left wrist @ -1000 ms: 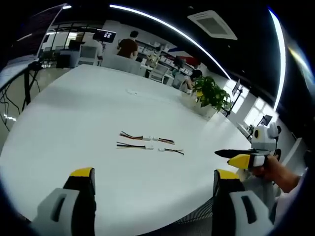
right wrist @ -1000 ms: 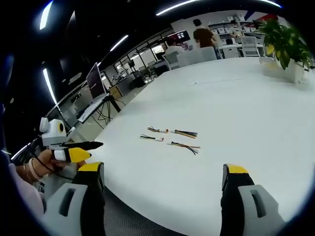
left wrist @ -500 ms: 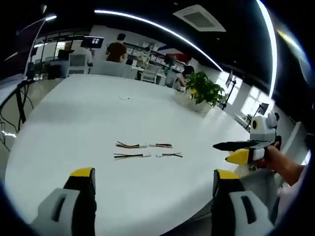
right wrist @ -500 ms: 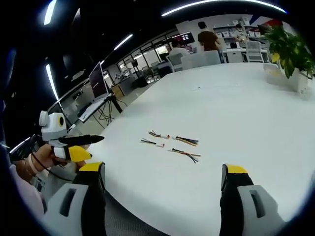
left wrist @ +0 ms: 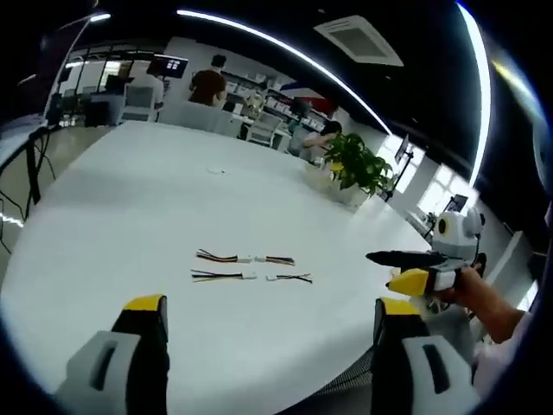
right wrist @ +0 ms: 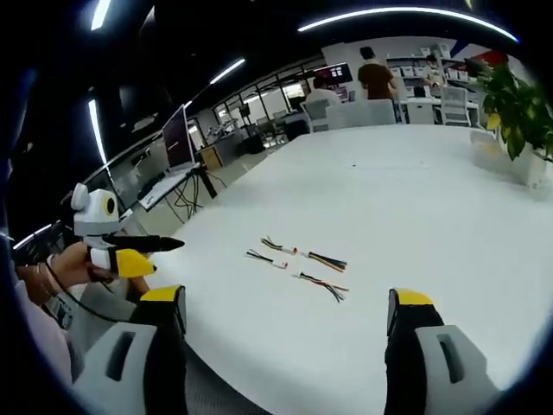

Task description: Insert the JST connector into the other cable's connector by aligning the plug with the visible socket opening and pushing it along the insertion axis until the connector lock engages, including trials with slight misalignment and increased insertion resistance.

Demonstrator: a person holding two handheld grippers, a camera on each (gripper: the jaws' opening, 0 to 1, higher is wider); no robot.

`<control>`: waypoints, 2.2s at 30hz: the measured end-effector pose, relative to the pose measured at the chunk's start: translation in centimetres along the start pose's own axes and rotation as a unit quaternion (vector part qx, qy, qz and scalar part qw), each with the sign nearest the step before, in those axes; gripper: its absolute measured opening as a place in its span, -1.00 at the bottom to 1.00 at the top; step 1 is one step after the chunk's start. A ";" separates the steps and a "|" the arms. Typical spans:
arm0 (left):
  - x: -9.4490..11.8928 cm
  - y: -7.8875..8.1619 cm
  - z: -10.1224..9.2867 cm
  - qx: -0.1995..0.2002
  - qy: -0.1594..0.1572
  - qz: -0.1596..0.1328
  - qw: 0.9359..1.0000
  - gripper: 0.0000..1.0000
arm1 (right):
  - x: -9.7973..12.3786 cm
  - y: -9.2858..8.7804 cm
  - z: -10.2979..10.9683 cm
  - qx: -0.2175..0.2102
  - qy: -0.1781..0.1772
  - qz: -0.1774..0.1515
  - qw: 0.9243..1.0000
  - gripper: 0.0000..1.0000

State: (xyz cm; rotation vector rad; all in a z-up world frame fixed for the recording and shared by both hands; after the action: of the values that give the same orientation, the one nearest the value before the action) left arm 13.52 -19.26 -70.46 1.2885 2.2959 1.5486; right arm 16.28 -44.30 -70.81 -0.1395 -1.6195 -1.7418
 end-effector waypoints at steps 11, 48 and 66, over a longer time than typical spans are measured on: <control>-1.2 1.8 -0.6 -0.032 -0.014 -0.001 0.999 0.94 | -0.1 1.1 1.1 0.017 0.015 -0.011 1.000 0.85; -3.4 6.7 2.2 -0.121 -0.072 -0.022 0.990 0.83 | -2.9 6.8 -0.1 0.081 0.082 -0.093 0.989 0.46; -7.7 5.6 2.7 -0.115 -0.153 -0.003 0.982 0.26 | -5.8 6.2 -2.1 0.020 0.123 -0.082 0.989 0.29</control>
State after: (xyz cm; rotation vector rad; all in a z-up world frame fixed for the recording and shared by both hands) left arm 23.07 -21.78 -70.05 1.3475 1.8754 1.4448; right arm 24.85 -43.23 -69.35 0.2258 -1.5172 -1.7697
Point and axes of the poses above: the point that each gripper's makers call its tool centre point, and the gripper's own axes: x roughly backward along the fingers, z roughly to its left, y roughly out of its top, the point moved 7 cm from there along x, roughly backward along the fingers, and after that the axes turned 14 degrees about -y, right-handed, at the moved point
